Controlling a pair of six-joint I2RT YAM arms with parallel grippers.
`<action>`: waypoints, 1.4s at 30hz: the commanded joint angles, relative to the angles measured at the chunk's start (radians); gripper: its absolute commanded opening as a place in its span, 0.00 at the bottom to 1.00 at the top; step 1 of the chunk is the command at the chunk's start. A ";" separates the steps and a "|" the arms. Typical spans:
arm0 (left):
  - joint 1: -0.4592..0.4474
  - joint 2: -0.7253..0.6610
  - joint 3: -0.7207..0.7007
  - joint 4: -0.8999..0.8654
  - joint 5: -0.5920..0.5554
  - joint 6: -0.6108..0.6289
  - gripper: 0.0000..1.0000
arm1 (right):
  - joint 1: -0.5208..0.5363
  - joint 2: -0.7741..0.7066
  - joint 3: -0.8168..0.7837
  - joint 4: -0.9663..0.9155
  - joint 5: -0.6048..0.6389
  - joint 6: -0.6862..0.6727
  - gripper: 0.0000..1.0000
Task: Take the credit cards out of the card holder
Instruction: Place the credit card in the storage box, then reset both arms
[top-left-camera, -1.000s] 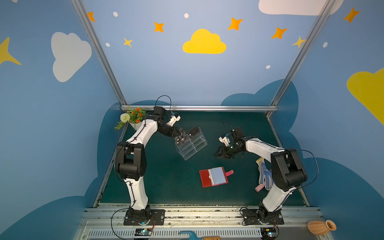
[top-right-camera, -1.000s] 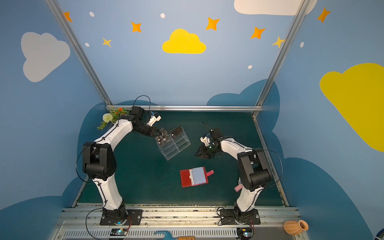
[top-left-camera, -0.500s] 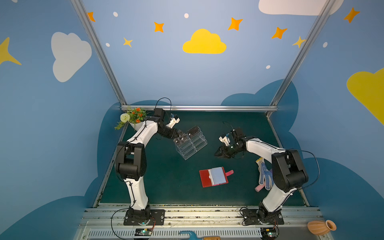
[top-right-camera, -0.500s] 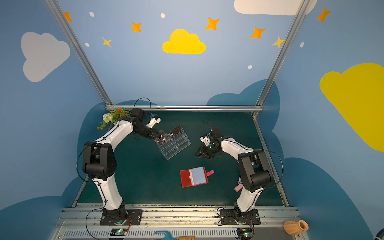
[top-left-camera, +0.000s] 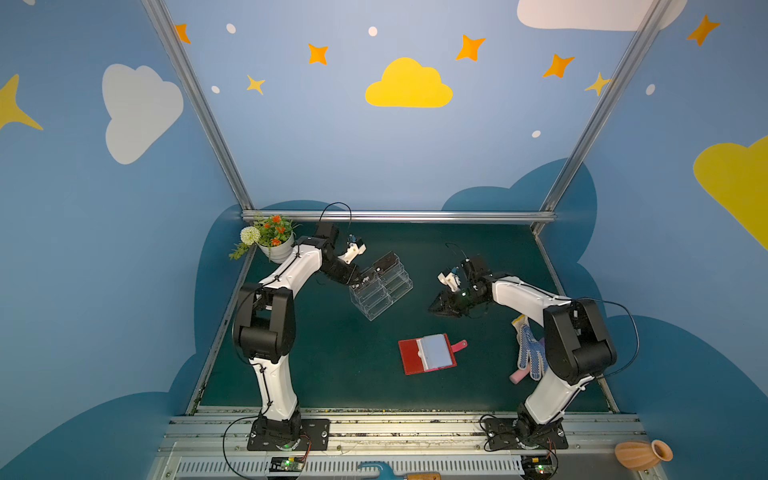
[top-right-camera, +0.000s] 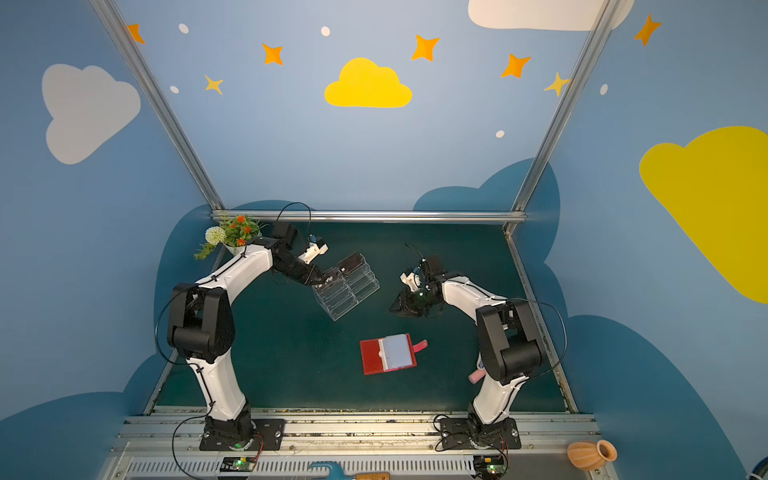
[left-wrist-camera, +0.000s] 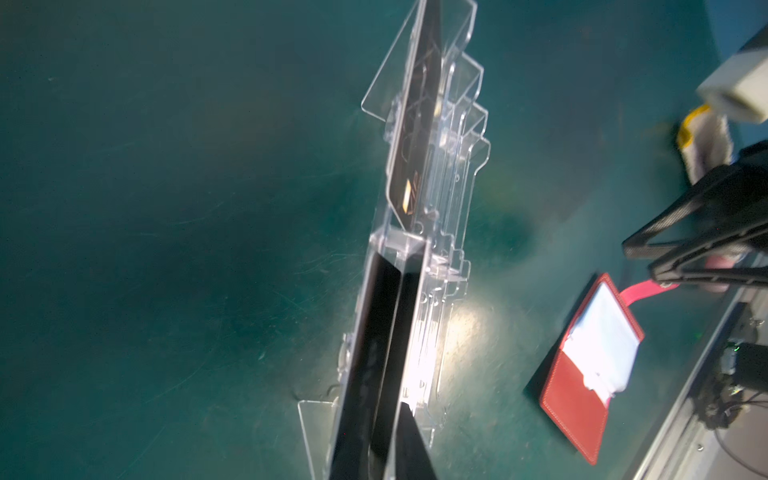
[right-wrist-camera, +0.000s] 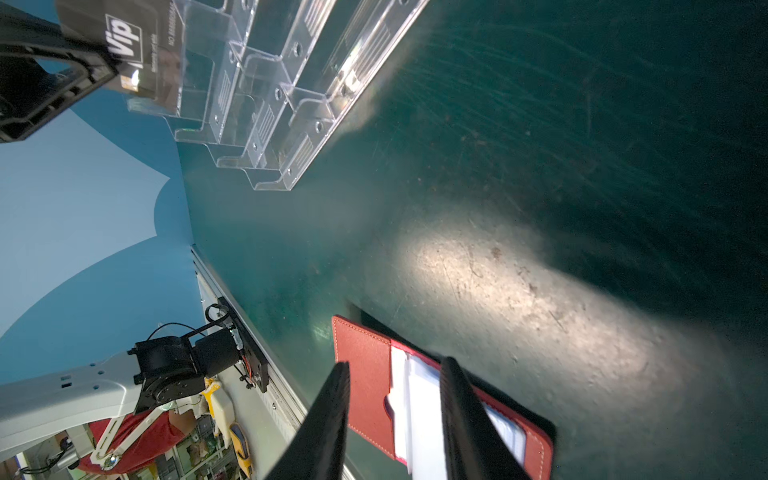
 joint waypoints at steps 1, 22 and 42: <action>-0.003 -0.048 0.003 -0.016 -0.034 0.007 0.28 | -0.004 -0.043 -0.011 -0.004 -0.014 0.002 0.36; 0.083 -0.369 -0.153 0.353 0.047 -0.476 0.72 | 0.006 -0.075 -0.034 0.019 0.015 0.040 0.36; 0.076 -1.094 -0.583 0.537 -0.204 -0.815 1.00 | -0.008 -0.551 -0.195 -0.119 0.289 -0.009 0.94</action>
